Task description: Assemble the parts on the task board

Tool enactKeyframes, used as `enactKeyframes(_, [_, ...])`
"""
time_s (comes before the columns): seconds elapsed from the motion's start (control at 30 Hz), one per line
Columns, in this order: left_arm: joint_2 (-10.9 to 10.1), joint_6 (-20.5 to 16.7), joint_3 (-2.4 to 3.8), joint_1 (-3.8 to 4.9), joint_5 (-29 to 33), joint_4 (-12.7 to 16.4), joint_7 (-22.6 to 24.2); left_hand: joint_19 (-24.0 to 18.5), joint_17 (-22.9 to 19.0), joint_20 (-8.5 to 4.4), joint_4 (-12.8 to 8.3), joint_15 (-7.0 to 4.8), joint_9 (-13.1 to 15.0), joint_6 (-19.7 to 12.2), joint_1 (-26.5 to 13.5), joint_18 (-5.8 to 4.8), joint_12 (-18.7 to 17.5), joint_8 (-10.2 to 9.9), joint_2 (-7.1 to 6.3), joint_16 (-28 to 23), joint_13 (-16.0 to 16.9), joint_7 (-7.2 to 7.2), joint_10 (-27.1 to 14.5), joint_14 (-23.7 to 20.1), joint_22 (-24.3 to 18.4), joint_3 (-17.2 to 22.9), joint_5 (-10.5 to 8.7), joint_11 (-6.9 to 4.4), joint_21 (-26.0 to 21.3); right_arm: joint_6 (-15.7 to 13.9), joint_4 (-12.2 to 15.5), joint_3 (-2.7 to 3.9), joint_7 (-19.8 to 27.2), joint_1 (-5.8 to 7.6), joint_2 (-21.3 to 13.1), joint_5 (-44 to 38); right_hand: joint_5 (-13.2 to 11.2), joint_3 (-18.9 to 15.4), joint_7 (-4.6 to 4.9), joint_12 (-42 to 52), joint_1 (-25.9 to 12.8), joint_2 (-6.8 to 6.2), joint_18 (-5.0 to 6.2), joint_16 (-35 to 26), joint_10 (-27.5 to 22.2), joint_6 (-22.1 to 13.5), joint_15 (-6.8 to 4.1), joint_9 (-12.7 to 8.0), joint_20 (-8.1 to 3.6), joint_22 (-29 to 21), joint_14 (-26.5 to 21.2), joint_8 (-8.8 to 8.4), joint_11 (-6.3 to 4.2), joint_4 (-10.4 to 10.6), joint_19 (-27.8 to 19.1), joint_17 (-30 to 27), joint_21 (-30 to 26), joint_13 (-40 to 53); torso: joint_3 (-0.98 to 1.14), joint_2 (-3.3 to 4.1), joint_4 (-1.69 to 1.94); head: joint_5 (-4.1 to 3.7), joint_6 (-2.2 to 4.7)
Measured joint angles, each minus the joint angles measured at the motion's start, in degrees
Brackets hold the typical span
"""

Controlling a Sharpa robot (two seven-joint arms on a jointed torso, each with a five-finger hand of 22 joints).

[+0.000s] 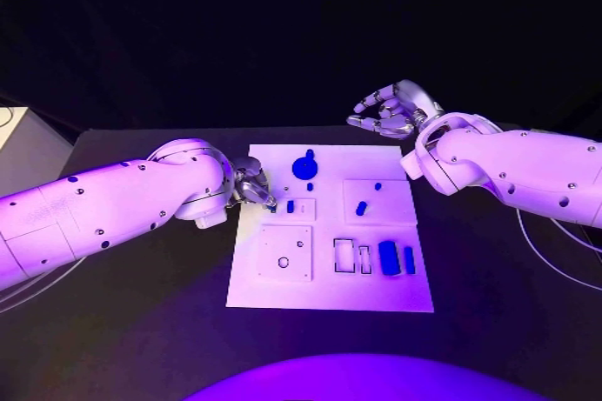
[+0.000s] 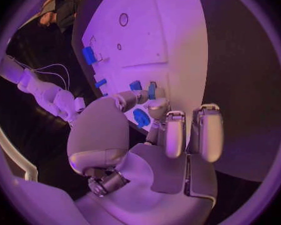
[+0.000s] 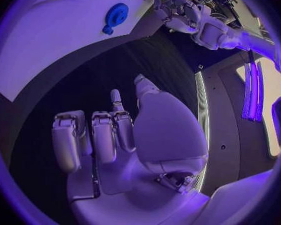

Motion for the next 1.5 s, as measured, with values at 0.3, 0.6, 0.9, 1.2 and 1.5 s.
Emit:
enactKeyframes(0.3, [0.1, 1.1, 0.0, 0.0, -0.7, -0.1, -0.1, 0.0, 0.0, 0.0, 0.0, 0.0, 0.0, 0.0, 0.0, 0.01, 0.0, 0.0, -0.01, 0.0, 0.1, 0.0, 0.0, 0.0, 0.0, 0.0, -0.01, 0.0, 0.0, 0.1, 0.0, 0.0, 0.0, 0.0, 0.0, 0.0, 0.0, 0.0, 0.0, 0.0, 0.0, 0.0, 0.0, 0.0, 0.0, 0.0, 0.0, 0.0, 0.0, 0.0, 0.0, 0.0, 0.0, 0.0, 0.0, 0.0, 0.0, 0.0, -0.01, -0.02, 0.03, -0.04, -0.25])
enactKeyframes(0.6, [0.2, 1.8, 0.02, 0.04, -1.2, -0.1, -0.1, 0.0, 0.0, 0.0, 0.0, 0.0, 0.0, 0.0, -0.2, 0.0, 0.0, -0.1, -0.17, 0.0, 0.1, 0.0, 0.0, 0.0, 0.0, 0.0, -0.03, 0.01, 0.0, 0.1, 0.0, 0.0, 0.0, 0.0, 0.0, 0.0, 0.0, 0.0, 0.0, 0.0, 0.0, 0.0, 0.0, 0.0, 0.0, 0.0, 0.0, 0.0, 0.0, 0.0, 0.0, 0.0, 0.0, 0.0, 0.0, 0.0, 0.0, 0.0, -0.03, -0.03, 0.03, -0.01, -0.34])
enactKeyframes(0.9, [0.6, 2.2, 0.0, 0.05, -1.4, -0.6, -0.1, 0.0, 0.0, 0.01, 0.0, 0.0, 0.0, 0.0, -0.2, 0.0, 0.1, -0.1, -0.23, 0.0, 0.1, -0.02, 0.0, 0.0, 0.0, 0.0, -0.05, 0.02, 0.0, 0.1, 0.0, 0.0, -0.1, 0.0, 0.0, 0.0, 0.0, -0.2, 0.0, 0.0, 0.0, 0.0, 0.0, 0.0, 0.0, 0.0, 0.0, 0.0, 0.0, 0.0, 0.0, 0.0, 0.0, 0.2, 0.0, 0.0, 0.0, 0.0, -0.01, -0.02, 0.02, 0.02, -0.41])
enactKeyframes(1.2, [1.1, 2.6, -0.03, 0.14, -1.5, -1.2, -0.1, 0.0, 0.0, 0.01, -0.2, 0.0, -0.2, 0.7, -0.3, 0.0, 1.3, 0.2, -0.15, 0.0, 1.8, -0.31, 1.0, 0.0, 0.0, -0.1, -0.05, -0.03, 0.2, 0.2, 0.0, 0.0, -0.1, 0.0, 0.0, 0.0, 0.0, -0.2, 0.0, 0.0, 0.0, 0.0, 0.0, 0.0, 0.0, 0.0, 0.0, 0.0, 0.0, 0.0, 0.0, 0.0, 0.0, 0.2, 0.0, 0.0, 0.0, 0.0, 0.03, 0.02, 0.0, 0.01, -0.65])
enactKeyframes(1.5, [1.7, 2.9, -0.18, 0.3, -1.5, -1.9, -0.2, 0.0, 0.0, 0.01, -1.2, -0.2, -0.6, 1.0, -1.0, -0.93, 1.9, 0.2, 0.37, 0.0, 2.9, -0.48, 1.7, -0.2, 0.0, 0.5, -0.16, -0.23, 0.5, 0.2, 0.1, 0.0, -0.1, 0.0, 0.0, 0.0, 0.0, -0.2, 0.0, 0.0, 0.0, 0.0, 0.0, 0.0, 0.0, 0.0, 0.0, 0.0, 0.0, 0.0, 0.0, 0.0, 0.0, 0.2, 0.0, 0.0, 0.0, 0.0, 0.03, 0.04, -0.01, -0.08, -0.92])
